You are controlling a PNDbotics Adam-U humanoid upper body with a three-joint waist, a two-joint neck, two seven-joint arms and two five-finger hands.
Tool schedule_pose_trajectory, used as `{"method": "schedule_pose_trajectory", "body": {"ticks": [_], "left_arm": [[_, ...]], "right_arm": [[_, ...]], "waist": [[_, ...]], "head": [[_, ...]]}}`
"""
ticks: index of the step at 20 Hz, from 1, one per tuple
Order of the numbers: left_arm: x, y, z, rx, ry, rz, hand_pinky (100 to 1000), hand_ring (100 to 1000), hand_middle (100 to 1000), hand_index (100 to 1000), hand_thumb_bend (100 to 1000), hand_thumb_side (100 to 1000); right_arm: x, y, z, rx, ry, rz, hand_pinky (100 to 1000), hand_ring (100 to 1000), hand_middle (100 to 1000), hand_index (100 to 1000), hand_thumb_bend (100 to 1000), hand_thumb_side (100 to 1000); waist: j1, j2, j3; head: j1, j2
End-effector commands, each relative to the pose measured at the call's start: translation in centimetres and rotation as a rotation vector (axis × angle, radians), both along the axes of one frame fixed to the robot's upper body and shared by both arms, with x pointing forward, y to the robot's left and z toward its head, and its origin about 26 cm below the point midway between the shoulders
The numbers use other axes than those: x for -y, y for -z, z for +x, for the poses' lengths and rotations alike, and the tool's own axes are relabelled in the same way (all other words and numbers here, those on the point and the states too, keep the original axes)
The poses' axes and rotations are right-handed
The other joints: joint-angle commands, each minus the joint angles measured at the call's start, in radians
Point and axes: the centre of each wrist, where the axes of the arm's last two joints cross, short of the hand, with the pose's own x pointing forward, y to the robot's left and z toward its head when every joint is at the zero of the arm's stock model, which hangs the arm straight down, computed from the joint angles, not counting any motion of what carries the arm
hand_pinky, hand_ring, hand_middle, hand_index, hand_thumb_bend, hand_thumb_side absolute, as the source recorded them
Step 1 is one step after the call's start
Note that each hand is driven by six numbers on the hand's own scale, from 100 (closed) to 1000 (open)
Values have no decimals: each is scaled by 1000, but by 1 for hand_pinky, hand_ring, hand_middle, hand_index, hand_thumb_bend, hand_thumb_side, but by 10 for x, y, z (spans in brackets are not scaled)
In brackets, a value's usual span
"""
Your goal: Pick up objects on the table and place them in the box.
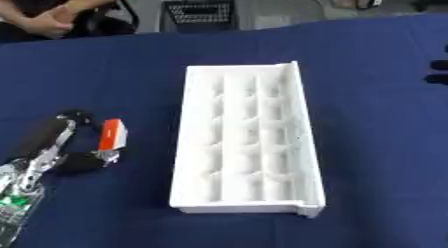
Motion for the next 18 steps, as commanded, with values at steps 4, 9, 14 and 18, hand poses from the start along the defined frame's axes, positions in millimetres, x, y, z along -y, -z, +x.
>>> {"method": "schedule_pose_trajectory", "body": {"ticks": [4,9,14,18], "left_arm": [[-4,-11,-1,44,-39,12,876,844,848,721,792,588],[-5,-11,-1,46,-49,13,881,844,849,722,791,591],[-4,-10,-1,37,-47,11,885,845,849,720,786,596],[-3,-6,1,18,-45,7,885,845,849,719,787,597]], "right_arm": [[1,-9,-3,24,0,-27,616,665,704,817,100,994],[1,-9,-3,25,1,-27,617,665,704,817,100,994],[1,-9,-3,24,1,-26,616,664,704,817,100,994],[1,-9,-3,24,0,-26,616,664,704,817,100,994]], "waist": [[-2,-17,1],[-3,-17,1],[-2,-17,0],[-2,-18,-1]], "head": [[-7,-3],[-7,-3],[-7,-3],[-5,-3]]}}
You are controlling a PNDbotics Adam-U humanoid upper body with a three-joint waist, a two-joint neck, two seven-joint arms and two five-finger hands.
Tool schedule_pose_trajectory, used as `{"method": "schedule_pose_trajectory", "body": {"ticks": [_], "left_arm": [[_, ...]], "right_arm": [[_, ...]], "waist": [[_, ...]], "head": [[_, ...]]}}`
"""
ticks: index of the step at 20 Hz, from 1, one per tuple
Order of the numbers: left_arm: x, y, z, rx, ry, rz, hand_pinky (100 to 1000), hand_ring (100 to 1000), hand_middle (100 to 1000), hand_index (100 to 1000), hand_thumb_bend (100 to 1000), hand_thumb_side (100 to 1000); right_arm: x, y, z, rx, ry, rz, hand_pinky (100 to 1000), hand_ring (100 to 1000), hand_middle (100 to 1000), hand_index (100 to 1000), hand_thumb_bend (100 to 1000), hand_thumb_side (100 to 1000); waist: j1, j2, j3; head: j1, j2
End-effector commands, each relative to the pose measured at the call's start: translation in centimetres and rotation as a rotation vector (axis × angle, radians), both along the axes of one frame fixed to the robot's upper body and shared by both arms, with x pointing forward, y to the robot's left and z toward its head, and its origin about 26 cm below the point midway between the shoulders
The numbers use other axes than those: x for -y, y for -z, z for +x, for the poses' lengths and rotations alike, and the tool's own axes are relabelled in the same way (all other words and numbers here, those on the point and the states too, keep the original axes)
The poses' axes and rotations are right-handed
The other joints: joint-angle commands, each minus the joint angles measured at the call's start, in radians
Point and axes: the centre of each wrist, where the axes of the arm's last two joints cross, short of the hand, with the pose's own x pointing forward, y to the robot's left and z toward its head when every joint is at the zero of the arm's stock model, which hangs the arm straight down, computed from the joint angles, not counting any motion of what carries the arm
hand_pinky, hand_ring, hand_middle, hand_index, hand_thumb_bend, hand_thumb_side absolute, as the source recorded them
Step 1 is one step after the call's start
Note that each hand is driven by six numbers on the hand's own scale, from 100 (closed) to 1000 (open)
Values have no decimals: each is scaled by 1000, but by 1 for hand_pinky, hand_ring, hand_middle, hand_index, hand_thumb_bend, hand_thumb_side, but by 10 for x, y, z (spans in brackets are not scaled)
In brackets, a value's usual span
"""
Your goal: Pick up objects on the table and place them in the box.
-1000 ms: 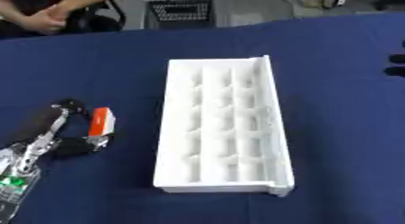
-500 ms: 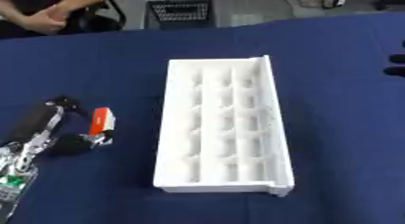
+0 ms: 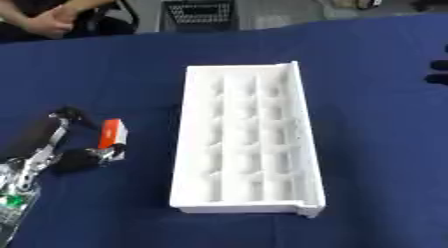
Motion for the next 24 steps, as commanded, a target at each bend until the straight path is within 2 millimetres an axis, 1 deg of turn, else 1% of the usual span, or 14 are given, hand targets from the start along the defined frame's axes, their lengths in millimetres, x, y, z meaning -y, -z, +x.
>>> {"method": "schedule_pose_trajectory", "body": {"ticks": [1,10,24], "left_arm": [[-1,-5,3,12,1,2,885,844,848,719,788,597],[2,5,9,-32,13,4,886,844,849,715,788,598],[1,15,12,-73,21,21,889,844,849,708,747,596]], "right_arm": [[1,-9,-3,24,-1,-26,616,664,704,817,100,994],[1,-9,-3,22,-3,-26,616,664,704,817,100,994],[1,-9,-2,21,-5,-26,616,664,704,817,100,994]], "waist": [[-2,-18,-1],[-2,-17,-3],[-2,-18,-4]], "head": [[-5,-3],[-3,-1],[-3,-1]]}}
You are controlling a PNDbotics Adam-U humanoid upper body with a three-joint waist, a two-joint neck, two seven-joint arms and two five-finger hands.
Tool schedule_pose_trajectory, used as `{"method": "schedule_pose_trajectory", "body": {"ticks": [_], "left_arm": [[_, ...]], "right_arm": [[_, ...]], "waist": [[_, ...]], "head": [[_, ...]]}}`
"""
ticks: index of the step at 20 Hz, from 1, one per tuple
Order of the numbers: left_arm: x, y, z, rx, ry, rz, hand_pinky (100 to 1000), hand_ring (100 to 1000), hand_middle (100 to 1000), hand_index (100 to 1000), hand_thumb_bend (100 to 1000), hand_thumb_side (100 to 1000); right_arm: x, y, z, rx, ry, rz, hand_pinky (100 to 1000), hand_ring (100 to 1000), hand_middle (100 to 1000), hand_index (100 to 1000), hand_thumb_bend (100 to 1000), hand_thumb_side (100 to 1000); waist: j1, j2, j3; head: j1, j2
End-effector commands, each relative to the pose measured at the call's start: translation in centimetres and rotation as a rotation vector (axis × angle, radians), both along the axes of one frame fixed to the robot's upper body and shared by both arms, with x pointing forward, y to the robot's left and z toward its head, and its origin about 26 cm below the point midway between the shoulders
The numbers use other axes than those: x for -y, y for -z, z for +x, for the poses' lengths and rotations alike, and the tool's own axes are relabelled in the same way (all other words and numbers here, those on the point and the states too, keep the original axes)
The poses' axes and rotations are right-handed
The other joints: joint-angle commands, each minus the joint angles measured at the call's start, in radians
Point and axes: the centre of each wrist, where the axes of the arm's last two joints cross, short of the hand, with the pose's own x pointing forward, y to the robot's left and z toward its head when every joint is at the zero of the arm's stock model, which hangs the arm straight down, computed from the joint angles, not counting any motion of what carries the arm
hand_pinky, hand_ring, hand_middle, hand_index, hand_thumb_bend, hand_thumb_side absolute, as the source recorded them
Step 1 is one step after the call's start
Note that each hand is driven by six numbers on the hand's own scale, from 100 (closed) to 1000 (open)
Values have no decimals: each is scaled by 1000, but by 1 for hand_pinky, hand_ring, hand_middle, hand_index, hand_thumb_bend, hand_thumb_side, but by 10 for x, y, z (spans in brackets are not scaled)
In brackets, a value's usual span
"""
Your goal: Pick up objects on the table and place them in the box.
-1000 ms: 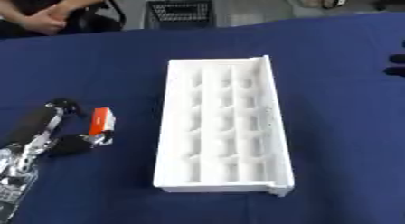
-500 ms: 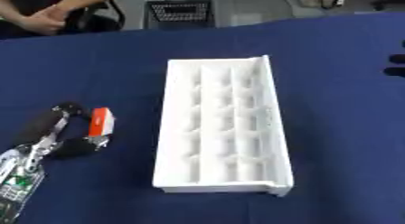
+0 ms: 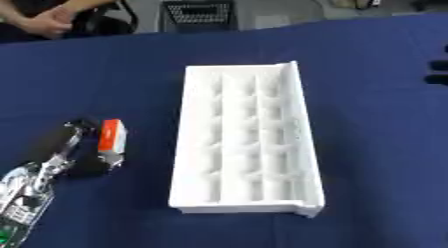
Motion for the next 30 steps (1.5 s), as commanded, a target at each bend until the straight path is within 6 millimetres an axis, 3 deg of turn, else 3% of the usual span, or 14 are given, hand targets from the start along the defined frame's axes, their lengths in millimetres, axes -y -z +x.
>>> {"method": "schedule_pose_trajectory", "body": {"ticks": [1,5,11,20,27,30], "left_arm": [[-2,-7,2,22,3,16,889,844,849,707,743,594],[-2,-7,3,27,-4,16,886,841,844,696,669,571],[-3,-9,3,84,-44,8,872,818,810,624,112,447],[-2,-5,3,124,-76,-14,872,811,788,538,100,454],[-3,-5,4,133,-84,-19,873,810,785,525,100,455],[-2,-11,4,183,-88,-27,845,766,728,414,100,436]], "right_arm": [[1,-9,-3,25,-3,-24,616,664,704,817,100,994],[1,-9,-2,26,-3,-24,616,664,704,817,100,994],[1,-9,-2,26,-4,-24,616,664,704,817,100,994],[1,-9,-2,26,-6,-25,617,664,704,817,100,994],[1,-9,-2,27,-6,-25,617,664,704,817,100,994],[1,-9,-2,26,-5,-25,617,664,704,817,100,994]], "waist": [[-2,-18,-1],[-3,-18,0],[-3,-18,0],[-4,-17,0],[-4,-18,0],[-4,-18,1]], "head": [[-3,-1],[-2,-2],[-2,-3],[-2,-3],[-1,-3],[-2,-4]]}}
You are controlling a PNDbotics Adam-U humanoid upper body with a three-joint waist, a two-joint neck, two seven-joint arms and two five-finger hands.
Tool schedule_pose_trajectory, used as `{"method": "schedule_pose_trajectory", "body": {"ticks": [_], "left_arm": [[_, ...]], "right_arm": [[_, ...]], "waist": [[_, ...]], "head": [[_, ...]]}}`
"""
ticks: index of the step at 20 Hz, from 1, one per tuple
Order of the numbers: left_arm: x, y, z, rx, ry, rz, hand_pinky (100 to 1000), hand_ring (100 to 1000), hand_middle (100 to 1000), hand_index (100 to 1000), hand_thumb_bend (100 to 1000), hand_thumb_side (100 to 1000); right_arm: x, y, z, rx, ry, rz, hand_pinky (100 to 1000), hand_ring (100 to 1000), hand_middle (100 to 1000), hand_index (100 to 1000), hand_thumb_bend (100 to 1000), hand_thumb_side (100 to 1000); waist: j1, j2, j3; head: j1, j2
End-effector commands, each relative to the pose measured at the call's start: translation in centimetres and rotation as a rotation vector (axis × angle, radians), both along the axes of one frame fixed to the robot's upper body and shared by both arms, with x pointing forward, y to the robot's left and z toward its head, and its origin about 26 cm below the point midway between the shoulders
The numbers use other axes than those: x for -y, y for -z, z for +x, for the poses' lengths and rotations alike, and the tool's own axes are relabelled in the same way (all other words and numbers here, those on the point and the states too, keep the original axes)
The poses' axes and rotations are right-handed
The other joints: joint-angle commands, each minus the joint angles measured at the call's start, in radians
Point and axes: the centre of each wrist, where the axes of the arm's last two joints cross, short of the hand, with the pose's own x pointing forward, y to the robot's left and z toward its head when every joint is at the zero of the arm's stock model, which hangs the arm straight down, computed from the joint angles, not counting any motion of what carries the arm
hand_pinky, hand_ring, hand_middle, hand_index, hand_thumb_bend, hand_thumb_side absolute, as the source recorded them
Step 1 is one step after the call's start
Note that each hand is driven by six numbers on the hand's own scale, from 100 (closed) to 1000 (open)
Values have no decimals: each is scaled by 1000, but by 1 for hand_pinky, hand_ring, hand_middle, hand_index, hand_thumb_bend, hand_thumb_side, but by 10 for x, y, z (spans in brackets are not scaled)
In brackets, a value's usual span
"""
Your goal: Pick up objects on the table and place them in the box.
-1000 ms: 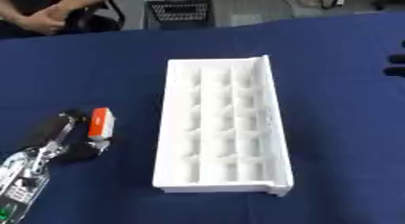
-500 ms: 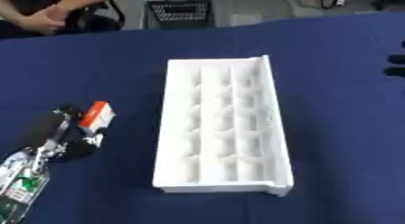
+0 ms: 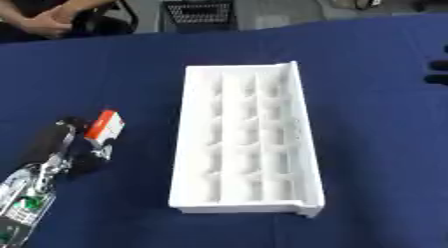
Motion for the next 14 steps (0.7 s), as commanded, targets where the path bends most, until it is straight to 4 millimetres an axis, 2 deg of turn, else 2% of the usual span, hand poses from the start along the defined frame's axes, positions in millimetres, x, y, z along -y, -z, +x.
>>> {"method": "schedule_pose_trajectory", "body": {"ticks": [1,7,8,9,14], "left_arm": [[0,-18,2,114,-9,-6,845,765,726,410,100,433],[7,-56,-1,340,3,-54,850,764,714,408,100,436],[11,-63,-1,364,20,-62,851,765,715,408,100,391],[15,-69,-2,384,38,-69,853,765,715,409,100,438],[37,-91,-4,427,147,-101,856,768,717,409,100,445]], "right_arm": [[1,-9,-2,26,-4,-24,617,664,704,817,100,994],[1,-9,-3,25,-1,-24,617,664,704,817,100,994],[1,-9,-3,25,-2,-24,617,664,704,817,100,994],[1,-9,-3,24,-2,-24,617,664,704,817,100,994],[1,-8,-3,22,-4,-24,617,664,704,817,100,994]], "waist": [[-4,-17,1],[-4,-19,4],[-4,-19,5],[-4,-20,5],[-5,-21,3]], "head": [[-3,-5],[-2,-5],[-2,-6],[-2,-6],[2,-4]]}}
